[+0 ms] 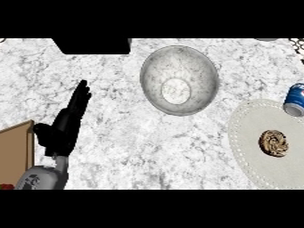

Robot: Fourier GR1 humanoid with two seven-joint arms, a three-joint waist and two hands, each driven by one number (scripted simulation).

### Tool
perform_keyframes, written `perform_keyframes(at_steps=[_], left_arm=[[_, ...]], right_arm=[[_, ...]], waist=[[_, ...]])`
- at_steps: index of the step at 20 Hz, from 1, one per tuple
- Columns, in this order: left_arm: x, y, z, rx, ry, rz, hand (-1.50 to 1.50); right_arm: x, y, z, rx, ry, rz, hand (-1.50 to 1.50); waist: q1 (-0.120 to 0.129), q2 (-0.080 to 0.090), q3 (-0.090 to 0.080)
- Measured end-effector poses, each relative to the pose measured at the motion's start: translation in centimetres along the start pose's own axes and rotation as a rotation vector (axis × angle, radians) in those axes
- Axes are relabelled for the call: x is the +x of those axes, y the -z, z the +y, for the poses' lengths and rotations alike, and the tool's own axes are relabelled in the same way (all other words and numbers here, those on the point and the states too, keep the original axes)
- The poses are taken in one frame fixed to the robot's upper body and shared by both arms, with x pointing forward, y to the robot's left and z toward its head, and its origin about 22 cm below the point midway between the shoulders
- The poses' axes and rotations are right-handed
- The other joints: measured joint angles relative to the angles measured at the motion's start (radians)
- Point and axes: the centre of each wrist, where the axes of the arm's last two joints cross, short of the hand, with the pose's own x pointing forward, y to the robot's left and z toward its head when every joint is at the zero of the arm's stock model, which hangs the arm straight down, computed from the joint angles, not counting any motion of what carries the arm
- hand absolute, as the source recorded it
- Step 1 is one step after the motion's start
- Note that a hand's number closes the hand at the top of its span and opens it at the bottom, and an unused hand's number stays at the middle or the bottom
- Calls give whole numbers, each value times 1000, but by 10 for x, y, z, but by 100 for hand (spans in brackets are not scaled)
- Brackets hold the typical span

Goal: Pick the cupcake from the placemat and place it in the bowl

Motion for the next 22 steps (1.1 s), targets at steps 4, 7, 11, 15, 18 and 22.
perform_keyframes(at_steps=[4, 7, 11, 15, 18, 22], left_arm=[[7, 6, -3, -3, -3, -3, 0], [11, 8, -1, -6, 2, -7, 0], [3, 2, 3, -5, 4, -6, 0], [3, 2, 3, -2, -1, -6, 0], [5, 1, 6, -2, 0, -8, 0], [6, 3, -1, 0, 3, -4, 0]], right_arm=[[-2, 11, 6, 84, -45, 112, -150], [-2, 17, 9, 141, -82, 177, -150], [-21, 24, 10, 184, -97, 219, -150], [-36, 16, 6, 216, -78, 223, -150], [-40, 12, 7, 214, -47, 211, -150], [-48, 8, 4, 216, 13, 184, -150]], waist=[[5, 1, 0], [6, 1, 1], [6, 1, 1], [2, 0, 1], [0, -1, 1], [0, 0, 1]])
